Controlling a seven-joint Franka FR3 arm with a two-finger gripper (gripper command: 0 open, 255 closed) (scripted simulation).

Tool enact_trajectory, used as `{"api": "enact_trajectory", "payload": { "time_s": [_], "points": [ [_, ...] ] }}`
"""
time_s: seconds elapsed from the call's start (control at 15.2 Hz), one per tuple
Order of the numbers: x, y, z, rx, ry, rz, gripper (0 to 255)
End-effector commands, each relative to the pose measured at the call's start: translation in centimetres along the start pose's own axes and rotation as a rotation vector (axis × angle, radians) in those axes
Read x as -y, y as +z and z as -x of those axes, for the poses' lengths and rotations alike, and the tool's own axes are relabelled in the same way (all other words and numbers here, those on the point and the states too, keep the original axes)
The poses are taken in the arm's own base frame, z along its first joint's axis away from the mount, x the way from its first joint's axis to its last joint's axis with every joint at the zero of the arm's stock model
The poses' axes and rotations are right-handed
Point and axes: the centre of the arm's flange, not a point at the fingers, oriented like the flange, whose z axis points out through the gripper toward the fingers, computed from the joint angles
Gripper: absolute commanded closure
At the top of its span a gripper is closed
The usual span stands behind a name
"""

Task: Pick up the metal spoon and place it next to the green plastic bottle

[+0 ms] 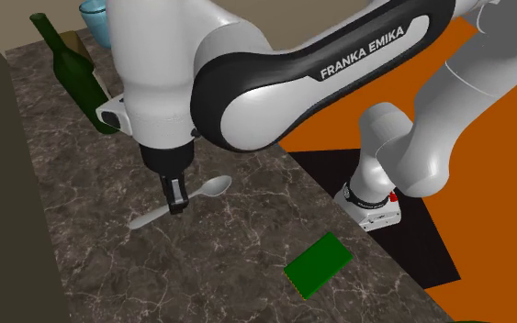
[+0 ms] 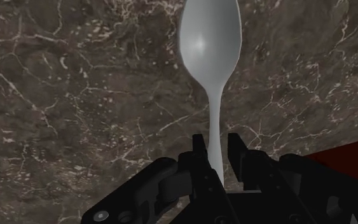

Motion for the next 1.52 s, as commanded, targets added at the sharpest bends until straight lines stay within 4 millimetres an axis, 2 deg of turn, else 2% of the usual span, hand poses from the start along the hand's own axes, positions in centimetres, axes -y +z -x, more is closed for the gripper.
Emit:
{"api": "enact_trajectory", "payload": {
  "time_s": [0.0, 1.45],
  "points": [
    [0.3, -1.0, -0.2, 0.000, 0.000, 0.000, 255],
    [1.7, -12.3, -2.8, 0.000, 0.000, 0.000, 255]
  ]
}}
